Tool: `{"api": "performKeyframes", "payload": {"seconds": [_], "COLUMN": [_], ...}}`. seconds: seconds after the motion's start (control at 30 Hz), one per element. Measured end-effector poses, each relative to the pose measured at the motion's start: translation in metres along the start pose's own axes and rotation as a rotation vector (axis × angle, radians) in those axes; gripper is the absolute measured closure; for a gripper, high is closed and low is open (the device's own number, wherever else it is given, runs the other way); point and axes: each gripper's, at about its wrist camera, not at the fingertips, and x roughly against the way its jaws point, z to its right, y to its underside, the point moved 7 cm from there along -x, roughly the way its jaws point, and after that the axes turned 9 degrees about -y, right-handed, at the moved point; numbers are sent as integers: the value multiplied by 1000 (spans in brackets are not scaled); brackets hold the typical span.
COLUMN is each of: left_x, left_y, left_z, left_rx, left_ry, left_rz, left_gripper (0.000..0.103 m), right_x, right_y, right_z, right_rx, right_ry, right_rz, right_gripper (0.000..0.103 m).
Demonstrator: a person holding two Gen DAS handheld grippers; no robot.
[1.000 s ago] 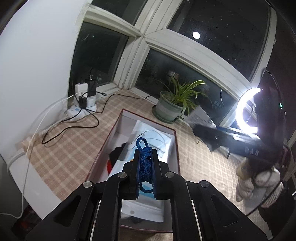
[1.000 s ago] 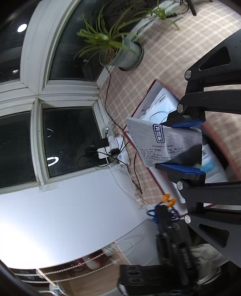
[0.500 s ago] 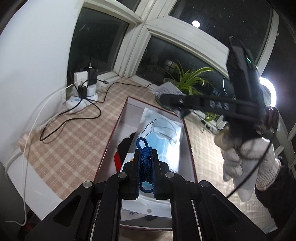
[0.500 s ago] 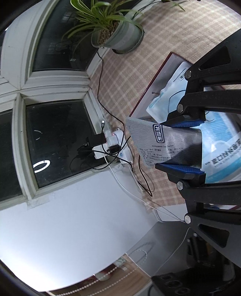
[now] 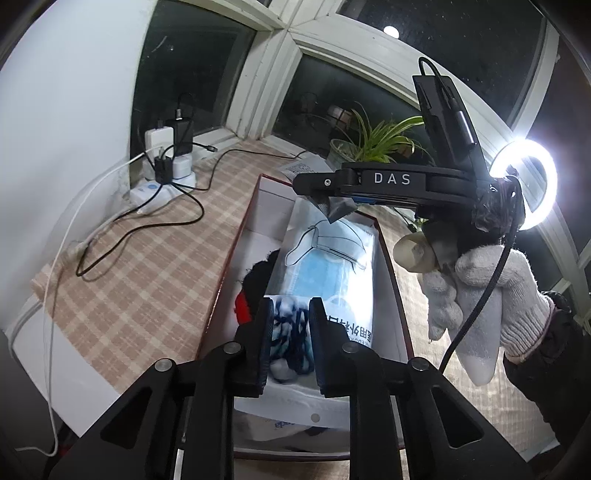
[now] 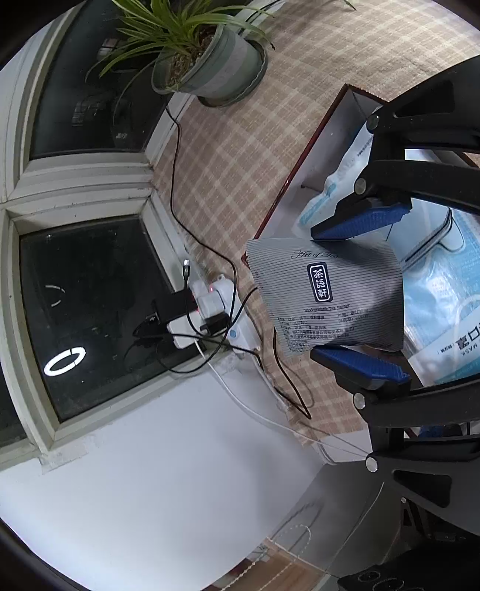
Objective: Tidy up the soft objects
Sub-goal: 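Open both tools to drop the earplugs and grey packet into the shoebox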
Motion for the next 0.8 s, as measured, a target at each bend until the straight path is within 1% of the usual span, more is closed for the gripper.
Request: {"api": "performKeyframes", "payload": {"seconds": [0.03, 0.07, 0.1, 0.17, 0.2, 0.27, 0.3, 0.37, 0.43, 0.47, 0.63, 0.8], "left_x": [-1, -2, -2, -2, -2, -2, -1, -1, -1, -1, 1, 3], "left_y": [0, 0, 0, -1, -2, -3, -4, -4, -5, -5, -3, -3], "left_z": [0, 1, 1, 1, 1, 0, 0, -1, -2, -4, -6, -7], "left_rx": [-3, -3, -3, 0, 3, 12, 16, 23, 28, 31, 43, 44], "left_ry": [0, 1, 1, -4, -4, -1, 0, 0, 1, 0, -5, -12], "left_rz": [-5, -7, -6, -4, -1, -2, -2, -4, -6, -7, -8, -9], "left_gripper": [83, 79, 71, 66, 65, 65, 65, 65, 63, 60, 59, 59], "right_x": [0, -1, -1, -1, -1, -2, -4, -6, -5, -4, -1, 10], "right_y": [0, 1, 2, 2, 2, 3, 4, 6, 6, 6, 8, 11], "right_z": [1, 2, 3, 4, 4, 4, 4, 2, 2, 2, 4, 5], "right_rx": [-1, -3, -2, 6, 13, 19, 16, 5, 14, 20, 9, 3], "right_ry": [0, 2, -2, 13, 30, 36, 24, -5, 12, 17, 10, 9], "right_rz": [-1, -4, -6, -8, -7, -17, -26, -47, -45, -43, -43, -21], "right_gripper": [49, 49, 48, 35, 34, 33, 32, 27, 27, 27, 27, 27]}}
